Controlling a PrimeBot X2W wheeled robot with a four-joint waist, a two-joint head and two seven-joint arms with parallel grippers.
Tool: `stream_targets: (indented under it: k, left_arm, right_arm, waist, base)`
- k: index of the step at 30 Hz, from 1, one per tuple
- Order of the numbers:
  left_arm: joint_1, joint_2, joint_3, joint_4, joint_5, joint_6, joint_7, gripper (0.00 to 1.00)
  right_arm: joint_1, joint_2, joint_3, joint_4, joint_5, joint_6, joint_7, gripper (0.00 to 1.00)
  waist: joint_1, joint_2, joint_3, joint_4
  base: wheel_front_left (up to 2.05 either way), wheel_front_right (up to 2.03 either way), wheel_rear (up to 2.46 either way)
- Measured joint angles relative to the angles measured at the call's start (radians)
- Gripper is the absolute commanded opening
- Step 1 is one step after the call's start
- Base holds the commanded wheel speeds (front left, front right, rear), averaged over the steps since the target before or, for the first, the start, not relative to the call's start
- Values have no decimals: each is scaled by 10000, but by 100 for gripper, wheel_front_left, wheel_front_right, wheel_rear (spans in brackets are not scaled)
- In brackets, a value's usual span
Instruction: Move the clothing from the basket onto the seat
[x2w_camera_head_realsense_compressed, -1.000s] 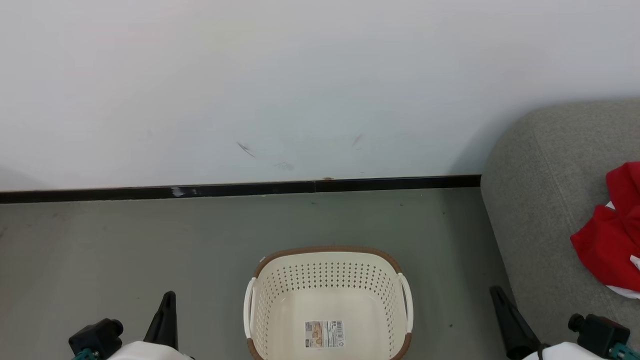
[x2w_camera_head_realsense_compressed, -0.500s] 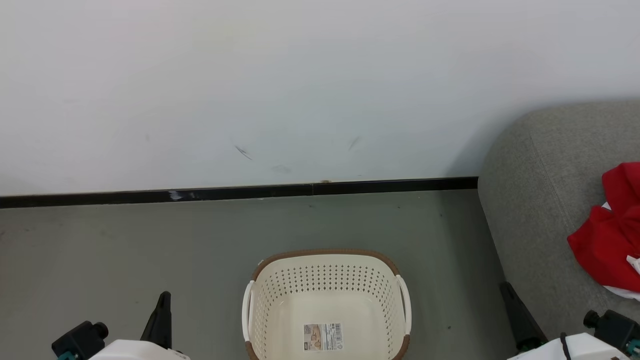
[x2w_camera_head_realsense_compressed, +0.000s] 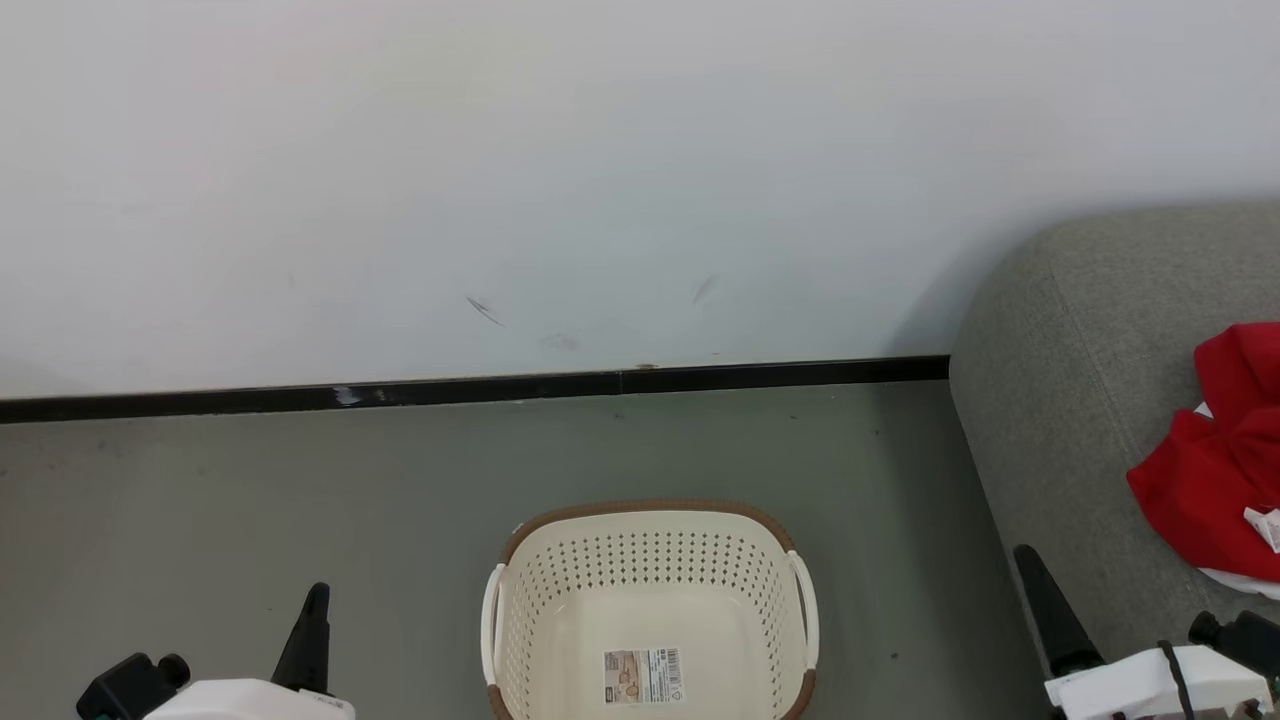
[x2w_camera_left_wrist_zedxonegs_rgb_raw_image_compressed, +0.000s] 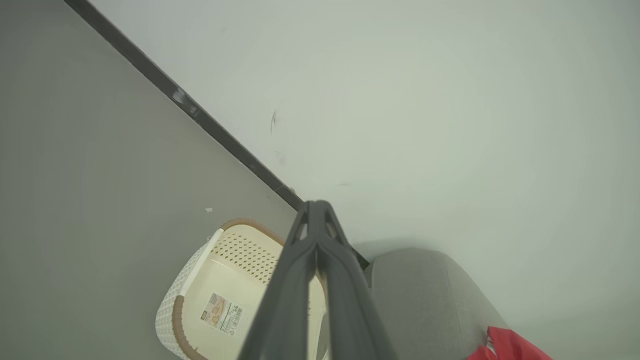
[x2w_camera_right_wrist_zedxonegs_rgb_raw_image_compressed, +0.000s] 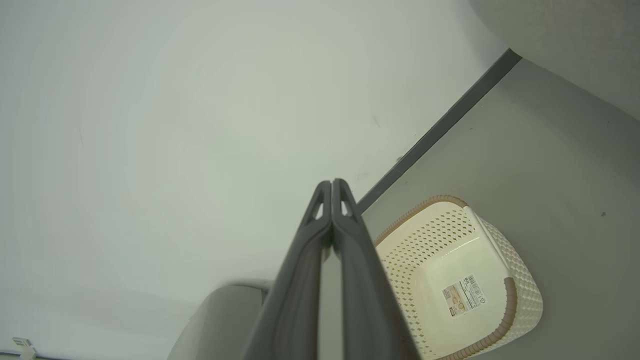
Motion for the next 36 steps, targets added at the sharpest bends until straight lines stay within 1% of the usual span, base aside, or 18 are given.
stream_targets:
  k: [2, 3, 10, 23, 36]
  left_arm:
    - [-12, -10, 61, 13, -280, -75, 88, 0]
    - [-16, -21, 136, 33, -502, -155, 136, 0]
    - [-128, -56, 364, 79, -1363, -336, 357, 0]
    - [-175, -123, 819, 184, -2968, -777, 840, 0]
    - [-370, -244, 1258, 259, -4571, -1177, 1262, 0]
  right_arm:
    - [-77, -23, -19, 73, 334, 0, 31, 0]
    - [-109, -59, -35, 117, 656, 0, 79, 0]
    - [-336, -151, -92, 267, 1810, 2, 247, 0]
    - [-664, -276, -174, 568, 3896, 0, 531, 0]
    - [-932, -431, -245, 834, 5977, 2, 805, 0]
  waist:
    - [-16, 0, 13, -10]
    - [-32, 0, 27, -20]
    - [-59, 0, 64, -54]
    - [-69, 0, 74, -119]
    - [-70, 0, 56, -184]
  base:
    - [0, 0, 0]
    - [0, 0, 0]
    - [0, 0, 0]
    - [0, 0, 0]
    - [0, 0, 0]
